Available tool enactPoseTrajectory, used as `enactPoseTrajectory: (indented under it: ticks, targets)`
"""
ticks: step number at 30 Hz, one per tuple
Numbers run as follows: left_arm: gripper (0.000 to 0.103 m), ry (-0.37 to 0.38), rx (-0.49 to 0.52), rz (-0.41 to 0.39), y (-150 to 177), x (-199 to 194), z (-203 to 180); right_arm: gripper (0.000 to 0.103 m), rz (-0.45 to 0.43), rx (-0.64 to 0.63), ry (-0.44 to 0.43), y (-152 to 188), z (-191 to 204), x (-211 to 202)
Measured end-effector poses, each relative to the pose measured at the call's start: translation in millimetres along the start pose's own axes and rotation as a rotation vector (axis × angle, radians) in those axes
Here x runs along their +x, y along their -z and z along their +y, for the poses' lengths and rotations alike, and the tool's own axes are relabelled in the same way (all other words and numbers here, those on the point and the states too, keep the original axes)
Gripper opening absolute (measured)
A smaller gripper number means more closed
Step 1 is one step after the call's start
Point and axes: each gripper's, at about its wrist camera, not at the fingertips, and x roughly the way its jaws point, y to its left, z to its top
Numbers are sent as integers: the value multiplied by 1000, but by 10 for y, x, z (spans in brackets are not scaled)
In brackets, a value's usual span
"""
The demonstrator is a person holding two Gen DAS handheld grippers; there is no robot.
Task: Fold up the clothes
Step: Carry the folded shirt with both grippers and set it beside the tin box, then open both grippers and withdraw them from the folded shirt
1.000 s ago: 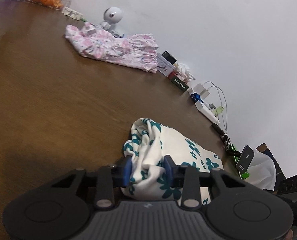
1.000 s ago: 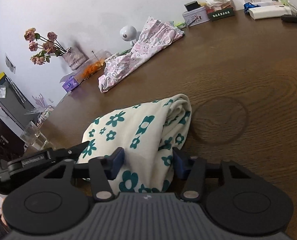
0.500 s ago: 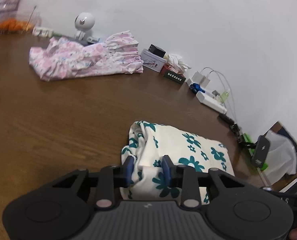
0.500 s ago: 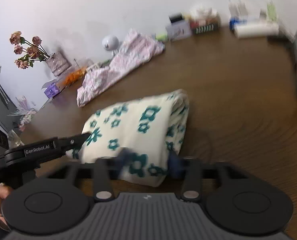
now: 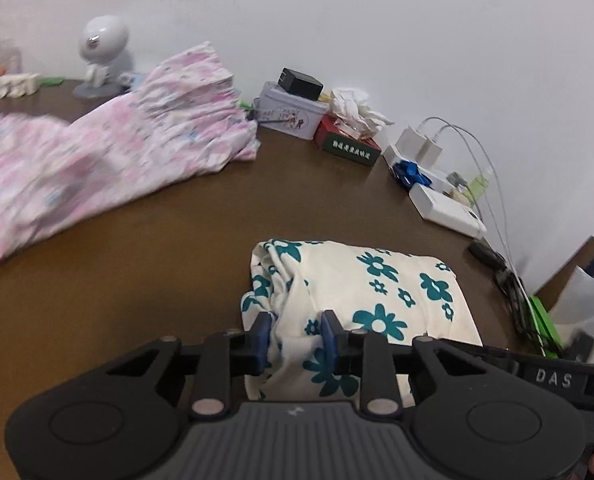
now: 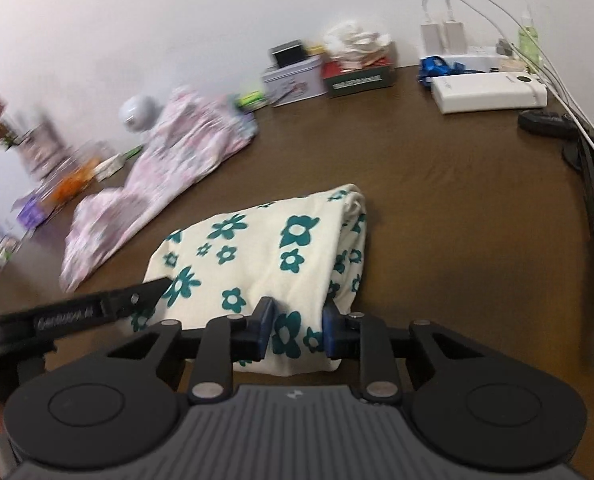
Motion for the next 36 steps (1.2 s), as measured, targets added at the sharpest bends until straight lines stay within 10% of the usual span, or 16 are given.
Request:
enactPoseTrajectory:
  ticks: [20,29,36]
  targets:
    - [26,-51,15,-86,-1241,1463,-116,26,-74,68,92,-1483,-495,1277]
    - [40,11,45,-225,-930,436,-80,59,-290,-3,136,-1196,-29,390]
    - [47,-2,87,-261,-322,-562,-52,74,-281,-113,73,-394,597,-230]
